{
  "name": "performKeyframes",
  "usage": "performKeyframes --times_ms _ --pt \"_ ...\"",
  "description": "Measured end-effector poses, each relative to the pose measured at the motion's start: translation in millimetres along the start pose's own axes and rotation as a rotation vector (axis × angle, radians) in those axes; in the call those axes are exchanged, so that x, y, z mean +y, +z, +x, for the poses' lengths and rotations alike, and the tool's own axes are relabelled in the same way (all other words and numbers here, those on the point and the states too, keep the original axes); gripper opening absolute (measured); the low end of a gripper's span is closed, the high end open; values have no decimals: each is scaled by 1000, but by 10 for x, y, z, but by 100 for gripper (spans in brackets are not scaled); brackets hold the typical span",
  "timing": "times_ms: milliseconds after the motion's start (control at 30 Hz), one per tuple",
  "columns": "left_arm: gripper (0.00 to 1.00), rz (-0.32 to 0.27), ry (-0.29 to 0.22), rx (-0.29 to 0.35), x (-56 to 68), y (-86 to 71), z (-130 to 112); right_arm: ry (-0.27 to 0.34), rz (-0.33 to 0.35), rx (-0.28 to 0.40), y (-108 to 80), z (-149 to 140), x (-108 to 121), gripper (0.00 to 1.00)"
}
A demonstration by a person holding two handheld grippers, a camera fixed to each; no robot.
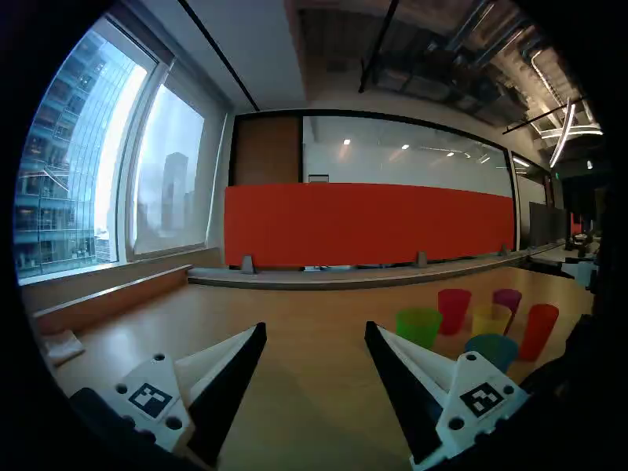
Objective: Pour water
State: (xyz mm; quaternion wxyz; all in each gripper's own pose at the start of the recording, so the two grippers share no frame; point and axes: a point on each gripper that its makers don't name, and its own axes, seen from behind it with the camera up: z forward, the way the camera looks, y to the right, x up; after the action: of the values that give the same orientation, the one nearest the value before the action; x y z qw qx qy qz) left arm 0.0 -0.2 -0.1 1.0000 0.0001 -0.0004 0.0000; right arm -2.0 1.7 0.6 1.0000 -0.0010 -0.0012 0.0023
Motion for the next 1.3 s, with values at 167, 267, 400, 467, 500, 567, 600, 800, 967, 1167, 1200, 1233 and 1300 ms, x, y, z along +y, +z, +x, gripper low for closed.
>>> performKeyframes --times_ms 167,267,400,467,500,567,600,800,967,1167,1200,1233,1300 --pt "93 6 4 -14 -27 -5 -32 5 8 6 -17 130 -1 100" --pt "93 7 6 -30 -41 -12 -18 -7 10 19 -33 274 7 100" --pt "93 0 6 -22 -53 -30 128 -20 11 26 -59 464 22 100" --pt "93 -3 2 -15 -61 -39 235 -26 13 24 -64 546 26 100" --pt "93 -7 0 -10 -59 -40 302 -29 13 22 -64 589 29 100" --pt "93 -16 -4 -3 -49 -37 427 -34 14 16 -62 663 34 100" --pt "93 -22 -6 0 -40 -34 502 -37 14 12 -59 698 38 100" --pt "93 -55 -11 10 23 1 920 -43 13 -17 -28 889 54 100" --pt "93 -80 -21 14 68 45 1229 -42 22 -26 -1 1100 51 100" --pt "93 -92 -18 15 54 73 1528 -28 33 -33 32 1394 44 100" --pt "93 -92 -15 16 44 77 1573 -26 36 -33 35 1452 39 100" --pt "93 -92 -11 16 35 80 1611 -25 38 -33 36 1505 34 100" --pt "93 -94 -4 14 25 85 1678 -22 44 -32 41 1603 22 100"
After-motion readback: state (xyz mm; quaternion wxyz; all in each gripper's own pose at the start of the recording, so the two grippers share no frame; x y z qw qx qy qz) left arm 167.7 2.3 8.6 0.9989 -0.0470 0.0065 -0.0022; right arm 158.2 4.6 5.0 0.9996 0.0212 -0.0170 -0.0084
